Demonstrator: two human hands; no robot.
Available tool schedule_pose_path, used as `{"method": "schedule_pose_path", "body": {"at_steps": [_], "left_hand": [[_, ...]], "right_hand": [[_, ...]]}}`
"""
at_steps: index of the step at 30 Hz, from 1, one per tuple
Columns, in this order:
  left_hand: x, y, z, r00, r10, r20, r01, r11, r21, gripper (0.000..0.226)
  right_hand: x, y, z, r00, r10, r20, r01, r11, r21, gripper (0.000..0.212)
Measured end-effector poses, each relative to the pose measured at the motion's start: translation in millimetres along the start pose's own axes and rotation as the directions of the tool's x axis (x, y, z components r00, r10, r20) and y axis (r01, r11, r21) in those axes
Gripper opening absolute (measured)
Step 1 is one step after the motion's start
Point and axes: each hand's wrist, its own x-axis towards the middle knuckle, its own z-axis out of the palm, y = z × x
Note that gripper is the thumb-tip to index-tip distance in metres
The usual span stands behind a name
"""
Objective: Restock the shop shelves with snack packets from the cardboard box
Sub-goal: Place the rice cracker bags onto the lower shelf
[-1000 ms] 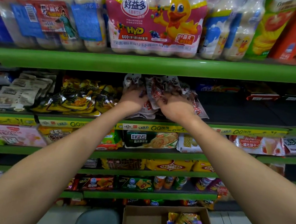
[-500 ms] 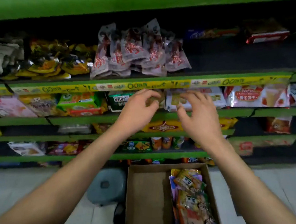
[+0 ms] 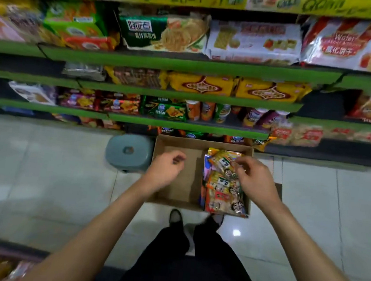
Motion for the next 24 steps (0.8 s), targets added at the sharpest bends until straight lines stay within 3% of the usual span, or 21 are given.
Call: {"method": "schedule_pose_path", "body": {"at_steps": [10,16,24], "left_hand": [[43.2,-77.9,81.5,0.979,-0.179,0.098,0.197,0.957,-0.212,0.016],[55.7,-112.2,132.9,0.901,-0.39,0.191,0.434,0.823,-0.366,0.018],[124.5,-181.4,239.9,0.777,-0.605,0.173,0.598,0.624,-0.503,0.034]], "right_hand": [[-1.3,49.4,57.7,0.96,0.235,0.153,-0.217,0.968,-0.125,0.021],[26.7,94.8,84.6,0.914,0.303,0.269,-0.256,0.947,-0.195,0.02],[101.7,203.0,159.9,0.813,0.318,0.487,-0.179,0.933,-0.312,0.023]]}}
